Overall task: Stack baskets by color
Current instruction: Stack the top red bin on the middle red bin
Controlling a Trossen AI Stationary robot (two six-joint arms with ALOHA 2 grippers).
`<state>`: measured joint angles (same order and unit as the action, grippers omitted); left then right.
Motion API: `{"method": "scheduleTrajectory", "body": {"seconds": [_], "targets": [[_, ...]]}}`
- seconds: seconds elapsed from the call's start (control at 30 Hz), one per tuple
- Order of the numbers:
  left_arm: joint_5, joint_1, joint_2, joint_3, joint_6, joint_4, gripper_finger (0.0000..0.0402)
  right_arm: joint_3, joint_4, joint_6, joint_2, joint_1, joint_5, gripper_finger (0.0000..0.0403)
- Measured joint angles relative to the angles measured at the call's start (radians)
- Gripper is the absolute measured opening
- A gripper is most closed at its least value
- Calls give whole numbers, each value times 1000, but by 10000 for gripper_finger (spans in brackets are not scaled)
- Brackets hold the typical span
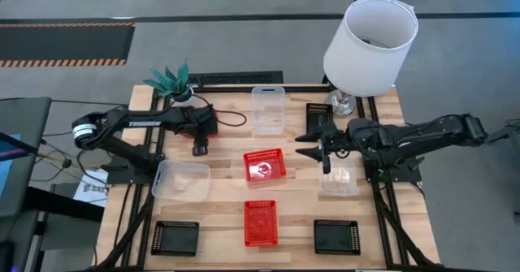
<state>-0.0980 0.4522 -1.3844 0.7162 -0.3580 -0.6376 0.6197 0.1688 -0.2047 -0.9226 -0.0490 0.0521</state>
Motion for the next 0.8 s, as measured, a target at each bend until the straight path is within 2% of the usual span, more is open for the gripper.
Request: {"method": "scheduleTrajectory", "body": {"seconds": [0.17,0.4,0.43,0.6,0.8], "targets": [[7,0,-29,0,0,-3,142,0,-5,2,2,0,0,197],[6,0,-30,0,20,1,18,0,-5,-3,2,0,0,186],[6,0,-30,0,20,1,10,0,-7,-12,2,0,0,184],[8,-7,-29,13,19,-20,2,0,-52,-120,2,-2,0,176],[-16,-68,-28,127,34,-98,0,0,-123,-284,2,-33,0,164]]}}
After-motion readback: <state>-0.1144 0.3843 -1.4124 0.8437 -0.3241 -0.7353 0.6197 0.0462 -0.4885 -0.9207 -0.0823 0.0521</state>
